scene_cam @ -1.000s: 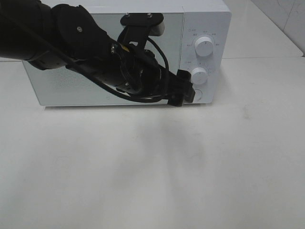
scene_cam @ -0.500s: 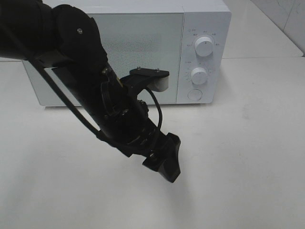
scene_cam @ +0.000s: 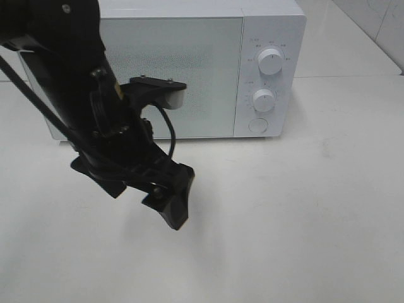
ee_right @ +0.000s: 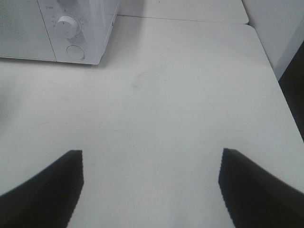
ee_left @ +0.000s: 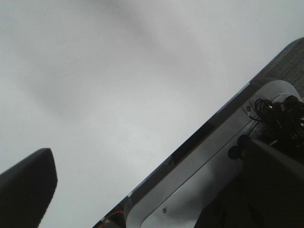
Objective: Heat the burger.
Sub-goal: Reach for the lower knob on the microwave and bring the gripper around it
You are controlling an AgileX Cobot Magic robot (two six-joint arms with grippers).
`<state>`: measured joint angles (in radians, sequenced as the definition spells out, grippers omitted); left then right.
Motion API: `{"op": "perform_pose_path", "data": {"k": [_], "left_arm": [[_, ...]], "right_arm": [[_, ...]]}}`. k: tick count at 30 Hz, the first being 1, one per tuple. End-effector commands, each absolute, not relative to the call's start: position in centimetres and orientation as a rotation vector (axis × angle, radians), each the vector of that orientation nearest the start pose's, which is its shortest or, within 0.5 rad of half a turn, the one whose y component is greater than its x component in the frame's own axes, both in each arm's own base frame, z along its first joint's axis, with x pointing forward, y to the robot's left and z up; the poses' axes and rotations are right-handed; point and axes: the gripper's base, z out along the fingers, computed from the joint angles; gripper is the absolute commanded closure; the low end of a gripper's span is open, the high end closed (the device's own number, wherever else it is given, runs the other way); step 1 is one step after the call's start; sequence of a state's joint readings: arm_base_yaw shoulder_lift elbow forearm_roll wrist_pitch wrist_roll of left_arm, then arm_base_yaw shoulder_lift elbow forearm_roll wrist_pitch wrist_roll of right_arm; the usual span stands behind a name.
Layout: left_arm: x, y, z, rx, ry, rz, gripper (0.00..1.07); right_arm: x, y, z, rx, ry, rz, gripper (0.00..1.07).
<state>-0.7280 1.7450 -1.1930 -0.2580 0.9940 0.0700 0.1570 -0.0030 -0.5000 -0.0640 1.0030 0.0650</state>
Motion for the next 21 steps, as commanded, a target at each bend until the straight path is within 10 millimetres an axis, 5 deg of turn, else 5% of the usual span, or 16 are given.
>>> {"op": "perform_pose_path", "data": {"k": [1, 9, 16, 21], "left_arm": [[24.5, -21.4, 22.1, 0.931, 2.976, -0.363, 0.06], [25.4, -15.3, 24.0, 0.676, 3.006, -0.367, 0.06], [23.6, -8.4, 25.7, 0.360, 3.002, -0.361, 0.06], [22.2, -5.4, 26.1, 0.219, 2.982, -0.330, 0.06]], "right_arm": [[-0.7, -0.6, 28.3, -0.079, 1.939, 0.064, 0.31], [-0.7, -0.6, 28.3, -0.079, 1.939, 0.064, 0.31], [-0.7, -0.6, 28.3, -0.079, 1.939, 0.064, 0.31], [-0.7, -0.6, 28.3, -0.079, 1.939, 0.064, 0.31]]}}
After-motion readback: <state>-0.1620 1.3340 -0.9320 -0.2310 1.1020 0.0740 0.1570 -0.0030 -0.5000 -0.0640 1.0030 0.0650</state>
